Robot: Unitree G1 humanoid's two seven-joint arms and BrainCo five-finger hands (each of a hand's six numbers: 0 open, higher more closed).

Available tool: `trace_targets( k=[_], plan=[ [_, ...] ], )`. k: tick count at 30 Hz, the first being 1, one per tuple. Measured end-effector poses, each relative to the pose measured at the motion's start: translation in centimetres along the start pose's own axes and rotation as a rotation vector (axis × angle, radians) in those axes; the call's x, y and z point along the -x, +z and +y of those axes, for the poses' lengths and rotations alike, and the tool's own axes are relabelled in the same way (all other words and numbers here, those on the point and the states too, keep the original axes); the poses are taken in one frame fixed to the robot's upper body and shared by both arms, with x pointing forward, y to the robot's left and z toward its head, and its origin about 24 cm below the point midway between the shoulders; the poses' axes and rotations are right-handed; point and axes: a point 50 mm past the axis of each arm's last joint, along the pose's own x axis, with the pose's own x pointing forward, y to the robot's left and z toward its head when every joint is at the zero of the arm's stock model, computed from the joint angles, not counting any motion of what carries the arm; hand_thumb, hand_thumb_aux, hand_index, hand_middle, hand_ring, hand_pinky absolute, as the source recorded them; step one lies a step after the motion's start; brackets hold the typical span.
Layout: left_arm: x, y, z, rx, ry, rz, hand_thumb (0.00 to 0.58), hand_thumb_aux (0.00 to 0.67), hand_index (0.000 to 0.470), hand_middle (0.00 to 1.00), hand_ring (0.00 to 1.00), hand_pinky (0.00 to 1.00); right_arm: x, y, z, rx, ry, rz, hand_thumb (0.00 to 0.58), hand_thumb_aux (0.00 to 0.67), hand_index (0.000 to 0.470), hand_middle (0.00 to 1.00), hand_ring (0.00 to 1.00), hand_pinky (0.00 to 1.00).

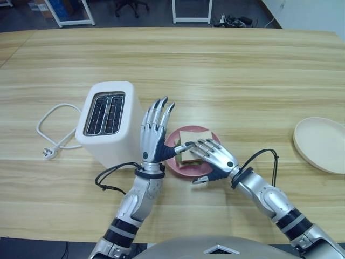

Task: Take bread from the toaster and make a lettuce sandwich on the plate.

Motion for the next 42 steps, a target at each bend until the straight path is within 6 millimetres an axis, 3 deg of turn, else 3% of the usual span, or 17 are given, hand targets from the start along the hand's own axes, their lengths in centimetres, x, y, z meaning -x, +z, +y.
trace_targets(
  k=[4,9,10,11,12,13,14,15,16,20,24,29,34,39,42],
  plan=[
    [1.8,-3.8,-2.1,0.222,-0.169,0.294,0.000,0.000,0.000,0.00,0.00,0.00,1.8,-1.7,0.2,-0.015,-0.019,0.045,0.000,0.000,0.000,0.00,0.00,0.00],
    [2.1,-4.1,-2.0,0.241,-0.198,0.281,0.000,0.000,0.000,0.00,0.00,0.00,3.0,0.1,-0.6,-0.140,-0.195,-0.023,0.000,0.000,0.000,0.00,0.00,0.00],
    [2.1,-4.0,-1.9,0.244,-0.199,0.273,0.000,0.000,0.000,0.68,0.68,0.68,3.0,0.3,-1.4,-0.175,-0.271,-0.033,0.000,0.000,0.000,0.00,0.00,0.00],
    [2.1,-3.9,-1.9,0.249,-0.200,0.265,0.120,0.074,0.052,1.00,1.00,1.00,3.0,0.4,-2.4,-0.200,-0.347,-0.045,0.000,0.000,0.000,0.00,0.00,0.00],
    [2.2,-3.7,-1.7,0.255,-0.197,0.252,0.503,0.426,0.299,1.00,1.00,1.00,3.1,0.3,-3.8,-0.235,-0.452,-0.045,0.000,0.000,0.000,0.00,0.00,0.00],
    [2.3,-3.5,-1.5,0.260,-0.196,0.237,0.580,0.670,0.470,1.00,1.00,1.00,3.4,0.0,-4.9,-0.265,-0.529,-0.032,0.000,0.000,0.000,0.00,0.00,0.00],
    [2.4,-3.4,-1.3,0.261,-0.196,0.228,0.580,0.670,0.470,1.00,1.00,1.00,3.7,-0.5,-5.4,-0.289,-0.569,-0.008,0.322,0.223,0.157,0.85,0.85,0.85],
    [2.5,-3.2,-1.0,0.262,-0.197,0.217,0.580,0.670,0.470,1.00,1.00,1.00,4.2,-1.1,-5.8,-0.317,-0.596,0.024,0.572,0.594,0.417,1.00,1.00,1.00],
    [2.6,-3.1,-0.8,0.262,-0.200,0.210,0.580,0.670,0.470,1.00,1.00,1.00,4.6,-1.5,-5.8,-0.337,-0.607,0.052,0.580,0.670,0.470,1.00,1.00,1.00],
    [3.8,-2.8,0.4,0.225,-0.251,0.194,0.580,0.670,0.470,1.00,1.00,1.00,7.0,-3.9,-5.1,-0.387,-0.573,0.231,0.580,0.670,0.470,1.00,1.00,1.00],
    [5.2,-2.7,2.1,0.142,-0.339,0.261,0.580,0.670,0.470,1.00,1.00,1.00,10.4,-5.2,-2.6,-0.357,-0.377,0.395,0.580,0.670,0.470,1.00,1.00,1.00],
    [7.4,-3.3,2.1,0.129,-0.497,0.431,0.580,0.670,0.470,1.00,1.00,1.00,12.1,-4.0,-0.1,-0.334,-0.152,0.405,0.580,0.670,0.470,1.00,1.00,1.00],
    [7.2,-2.4,0.4,0.117,-0.597,0.407,0.580,0.670,0.470,1.00,1.00,1.00,10.5,-1.0,2.3,-0.373,-0.043,0.310,0.580,0.670,0.470,1.00,1.00,1.00],
    [6.1,-0.9,-2.3,0.165,-0.618,0.350,0.580,0.670,0.470,1.00,1.00,1.00,7.6,0.4,2.3,-0.353,-0.067,0.226,0.580,0.670,0.470,1.00,1.00,1.00],
    [4.9,-0.2,-3.9,0.175,-0.629,0.301,0.580,0.670,0.470,1.00,1.00,1.00,5.8,0.2,2.1,-0.321,-0.085,0.193,0.580,0.670,0.470,1.00,1.00,1.00]
  ],
)
